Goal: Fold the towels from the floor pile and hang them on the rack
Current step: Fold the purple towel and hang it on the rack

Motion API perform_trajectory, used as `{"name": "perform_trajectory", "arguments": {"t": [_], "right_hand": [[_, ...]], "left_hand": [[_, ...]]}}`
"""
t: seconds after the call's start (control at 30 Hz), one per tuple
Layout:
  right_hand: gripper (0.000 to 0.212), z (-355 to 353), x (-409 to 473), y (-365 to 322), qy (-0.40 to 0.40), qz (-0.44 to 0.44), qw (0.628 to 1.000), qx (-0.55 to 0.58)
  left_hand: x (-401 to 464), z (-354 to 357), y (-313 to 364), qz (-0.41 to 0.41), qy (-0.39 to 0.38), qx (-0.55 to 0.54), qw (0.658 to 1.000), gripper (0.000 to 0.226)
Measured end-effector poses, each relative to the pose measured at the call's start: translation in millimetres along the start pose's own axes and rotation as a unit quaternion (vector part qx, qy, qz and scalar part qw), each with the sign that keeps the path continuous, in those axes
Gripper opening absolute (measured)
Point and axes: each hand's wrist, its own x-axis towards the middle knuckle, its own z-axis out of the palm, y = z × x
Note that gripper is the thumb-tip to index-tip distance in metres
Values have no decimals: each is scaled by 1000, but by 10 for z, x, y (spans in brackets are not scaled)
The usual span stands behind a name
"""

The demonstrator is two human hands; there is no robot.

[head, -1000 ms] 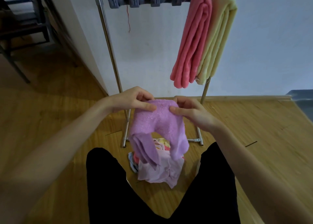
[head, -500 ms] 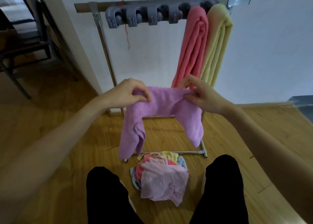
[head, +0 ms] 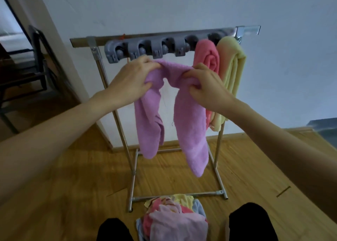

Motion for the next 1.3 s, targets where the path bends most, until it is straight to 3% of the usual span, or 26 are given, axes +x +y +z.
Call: {"name": "perform_trajectory", "arguments": {"t": [0.17, 0.47, 1.03, 1.3], "right_hand": [[40, 18, 350, 57, 84, 46, 995, 2], [47, 193, 684, 104, 146, 153, 977, -24], [62, 889, 520, 623, 156, 115, 981, 28], [52, 1089, 334, 901, 143, 90, 983, 70]], "left_hand": [[426, 12, -33, -5, 59, 39, 997, 51], [933, 221, -21, -8, 98, 140, 985, 53], [1054, 874, -63, 50, 91, 100, 990, 54], [860, 1113, -157, 89, 71, 65, 991, 57]]}}
